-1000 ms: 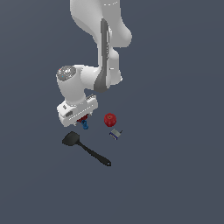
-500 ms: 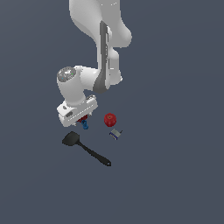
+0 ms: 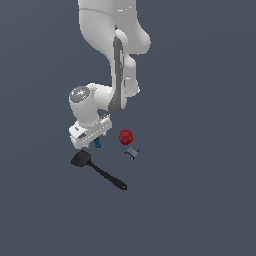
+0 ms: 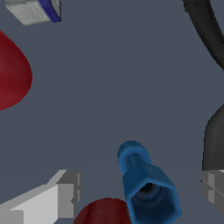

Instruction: Pick up a designated object from a clutter of objects.

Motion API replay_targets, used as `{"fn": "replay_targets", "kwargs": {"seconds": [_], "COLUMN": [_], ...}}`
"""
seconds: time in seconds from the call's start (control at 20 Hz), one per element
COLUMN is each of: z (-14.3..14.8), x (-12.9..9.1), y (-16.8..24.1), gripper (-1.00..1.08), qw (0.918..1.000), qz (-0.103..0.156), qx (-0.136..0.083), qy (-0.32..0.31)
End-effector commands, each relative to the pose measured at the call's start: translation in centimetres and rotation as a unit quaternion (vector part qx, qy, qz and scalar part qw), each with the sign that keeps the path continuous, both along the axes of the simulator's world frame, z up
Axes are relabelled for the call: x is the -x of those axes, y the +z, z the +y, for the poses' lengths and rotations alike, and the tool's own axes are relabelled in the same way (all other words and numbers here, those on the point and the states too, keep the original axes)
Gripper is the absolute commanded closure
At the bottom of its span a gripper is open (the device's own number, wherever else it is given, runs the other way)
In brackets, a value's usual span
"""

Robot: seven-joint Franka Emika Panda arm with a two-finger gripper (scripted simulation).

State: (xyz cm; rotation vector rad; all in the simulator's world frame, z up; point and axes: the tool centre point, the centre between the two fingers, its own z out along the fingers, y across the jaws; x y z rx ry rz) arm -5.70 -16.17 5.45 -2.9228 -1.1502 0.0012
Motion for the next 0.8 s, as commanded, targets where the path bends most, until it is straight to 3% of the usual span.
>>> {"fn": "replay_targets", "kwargs": {"seconds": [0.0,0.2,0.25,0.75], "z": [-0.03,-0.03,-0.03,-0.03], "x": [-0.02,-0.06,-0.06,-0.08], "y": [-0.77,-1.18,-1.18,-1.14], "gripper": [-0.92,-0.92,1.08,1.08], "qw": [1.0,1.0,1.0,1.0], "qz": [0.0,0.0,0.0,-0.001], "qx": [0.0,0.0,0.0,0.0], "qy": [0.0,0.0,0.0,0.0]}}
